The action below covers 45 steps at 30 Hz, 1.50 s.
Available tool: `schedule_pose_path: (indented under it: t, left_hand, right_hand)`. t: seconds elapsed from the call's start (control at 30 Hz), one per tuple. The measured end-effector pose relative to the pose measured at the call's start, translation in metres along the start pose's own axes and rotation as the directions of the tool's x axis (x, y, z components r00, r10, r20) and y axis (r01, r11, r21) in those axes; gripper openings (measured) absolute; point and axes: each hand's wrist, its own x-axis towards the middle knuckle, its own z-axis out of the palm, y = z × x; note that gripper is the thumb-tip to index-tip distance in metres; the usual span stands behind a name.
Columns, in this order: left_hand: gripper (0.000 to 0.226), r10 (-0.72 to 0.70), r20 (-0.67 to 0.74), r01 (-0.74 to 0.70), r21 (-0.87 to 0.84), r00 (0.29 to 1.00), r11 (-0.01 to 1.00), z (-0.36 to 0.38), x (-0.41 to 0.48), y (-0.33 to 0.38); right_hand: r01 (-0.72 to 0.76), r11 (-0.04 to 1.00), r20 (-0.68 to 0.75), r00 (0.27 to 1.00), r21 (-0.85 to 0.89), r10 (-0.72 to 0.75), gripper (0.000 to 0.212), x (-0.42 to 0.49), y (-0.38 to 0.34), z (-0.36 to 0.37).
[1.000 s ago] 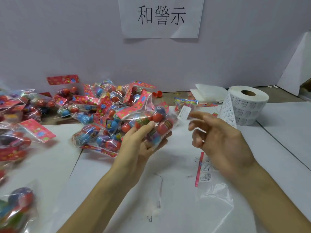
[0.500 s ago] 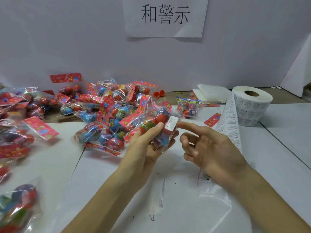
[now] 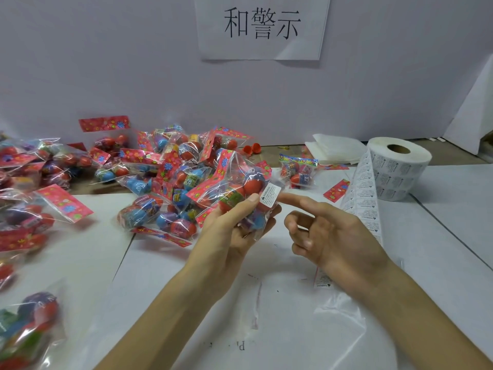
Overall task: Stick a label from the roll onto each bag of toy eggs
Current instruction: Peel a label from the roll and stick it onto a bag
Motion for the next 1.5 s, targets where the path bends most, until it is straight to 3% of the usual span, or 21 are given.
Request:
schedule_pose_path:
  t: [0.47,0.83,0.9,0.97,1.0,1.1,1.2,1.27,1.5]
  left_hand:
    - [0.065,0.019,-0.001,-0.019,0.000,1.000,1.000,0.002,-0.002,0.001]
    - [0.056,0.016,-0.070,-0.019,-0.045,0.997,0.999,0.002,0.000,0.000]
    - [0.055,0.024,-0.085,-0.027,-0.045,0.996,0.999,0.001,0.001,0.000]
    - [0.056,0.047,-0.096,-0.049,-0.019,0.994,0.999,-0.002,0.002,0.001]
    - [0.058,0.062,-0.094,-0.061,0.013,0.994,0.998,-0.003,0.003,0.002]
    - [0.059,0.098,-0.058,-0.089,0.129,0.994,0.988,-0.005,0.002,0.002]
    - [0.062,0.121,-0.011,-0.114,0.259,0.993,0.959,-0.003,-0.001,-0.002]
    - [0.058,0.135,0.027,-0.136,0.337,0.990,0.932,0.000,-0.003,-0.006]
    - [0.054,0.096,0.066,-0.115,0.459,0.993,0.881,0.002,-0.004,-0.008]
  right_hand:
    - [0.013,1.000,0.011,1.000,-0.028,-0.013,0.043,-0.001,0.000,0.000]
    - [0.119,0.974,0.026,0.993,-0.193,-0.117,0.035,0.001,0.004,-0.003]
    - [0.260,0.874,-0.085,0.943,-0.412,-0.321,0.028,0.002,0.010,-0.005]
    - [0.340,0.639,-0.123,0.815,-0.690,-0.566,0.022,0.003,0.015,-0.007]
    - [0.356,0.570,-0.115,0.769,-0.741,-0.629,0.021,0.004,0.016,-0.008]
    - [0.404,0.639,-0.148,0.761,-0.654,-0.632,0.019,0.003,0.013,-0.008]
    - [0.360,0.690,-0.140,0.820,-0.628,-0.555,0.041,0.004,0.012,-0.008]
    - [0.338,0.691,-0.126,0.840,-0.639,-0.527,0.045,0.005,0.016,-0.007]
    - [0.324,0.667,-0.129,0.834,-0.671,-0.536,0.018,0.005,0.016,-0.009]
